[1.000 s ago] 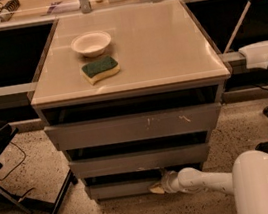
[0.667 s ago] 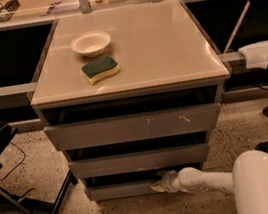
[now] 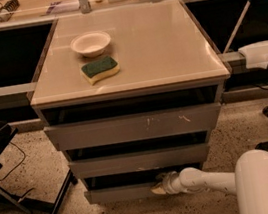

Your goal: Open bottom drawer

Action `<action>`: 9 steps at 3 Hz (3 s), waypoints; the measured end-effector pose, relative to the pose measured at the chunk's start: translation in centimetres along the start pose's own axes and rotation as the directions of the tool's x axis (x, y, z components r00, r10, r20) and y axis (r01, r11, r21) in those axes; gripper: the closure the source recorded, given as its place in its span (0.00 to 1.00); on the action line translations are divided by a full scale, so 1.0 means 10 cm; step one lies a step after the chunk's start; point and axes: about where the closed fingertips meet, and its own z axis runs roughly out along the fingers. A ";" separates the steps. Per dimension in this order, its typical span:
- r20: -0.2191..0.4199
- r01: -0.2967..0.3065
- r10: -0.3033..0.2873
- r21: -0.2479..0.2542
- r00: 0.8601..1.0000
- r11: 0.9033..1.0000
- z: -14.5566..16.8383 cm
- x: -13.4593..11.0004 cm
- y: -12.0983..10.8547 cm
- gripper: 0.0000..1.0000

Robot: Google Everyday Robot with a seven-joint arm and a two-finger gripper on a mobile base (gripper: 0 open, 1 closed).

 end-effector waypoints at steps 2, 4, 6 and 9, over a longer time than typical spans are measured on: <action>0.008 -0.013 0.013 0.020 1.000 1.000 -0.11 0.07 0.15 1.00; 0.010 -0.031 0.030 0.034 0.999 0.999 -0.30 0.27 0.36 1.00; 0.014 -0.044 0.044 0.032 0.999 0.999 -0.42 0.38 0.49 1.00; 0.019 -0.055 0.054 0.031 0.998 0.998 -0.53 0.44 0.61 1.00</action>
Offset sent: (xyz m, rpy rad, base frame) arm -0.3710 -0.0374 0.0394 -0.0605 -0.2726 -0.5064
